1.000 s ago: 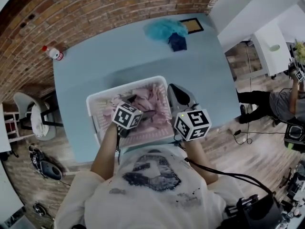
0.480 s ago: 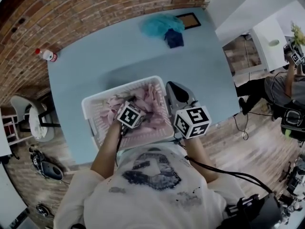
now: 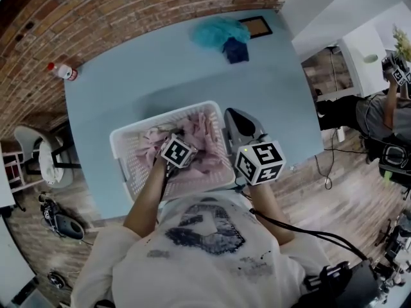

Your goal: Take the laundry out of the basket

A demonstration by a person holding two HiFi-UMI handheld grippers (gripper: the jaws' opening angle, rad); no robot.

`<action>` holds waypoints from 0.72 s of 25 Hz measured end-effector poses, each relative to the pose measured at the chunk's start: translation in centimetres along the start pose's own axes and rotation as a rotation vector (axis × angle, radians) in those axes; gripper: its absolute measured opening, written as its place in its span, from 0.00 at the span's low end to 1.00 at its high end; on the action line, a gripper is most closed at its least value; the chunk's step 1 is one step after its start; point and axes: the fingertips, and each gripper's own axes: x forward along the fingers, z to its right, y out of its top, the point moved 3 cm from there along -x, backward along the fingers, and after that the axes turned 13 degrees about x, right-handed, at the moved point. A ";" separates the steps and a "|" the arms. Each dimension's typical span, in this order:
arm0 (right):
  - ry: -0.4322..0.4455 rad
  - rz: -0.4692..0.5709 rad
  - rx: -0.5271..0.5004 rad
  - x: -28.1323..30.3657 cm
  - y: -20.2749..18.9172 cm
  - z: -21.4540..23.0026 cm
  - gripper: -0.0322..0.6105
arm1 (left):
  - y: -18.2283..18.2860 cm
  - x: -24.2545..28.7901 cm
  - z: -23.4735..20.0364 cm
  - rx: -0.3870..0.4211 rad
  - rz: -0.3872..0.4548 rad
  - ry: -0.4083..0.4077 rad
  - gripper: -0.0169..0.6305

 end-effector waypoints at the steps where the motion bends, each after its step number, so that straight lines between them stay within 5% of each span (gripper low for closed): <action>1: 0.000 0.002 0.002 -0.1 0.0 0.0 0.05 | 0.0 -0.1 -0.2 0.014 -0.005 0.017 0.78; 5: 0.004 0.010 0.005 -0.6 -0.1 0.1 0.05 | -0.2 -0.6 -0.5 0.050 -0.012 0.054 0.71; 12: 0.014 0.018 0.020 -1.9 -0.5 0.1 0.05 | -0.4 -1.4 0.1 -0.072 0.053 -0.076 0.63; 18: 0.032 0.019 0.017 -2.6 -0.3 -0.2 0.05 | 0.1 -2.7 0.9 -0.050 0.074 -0.021 0.63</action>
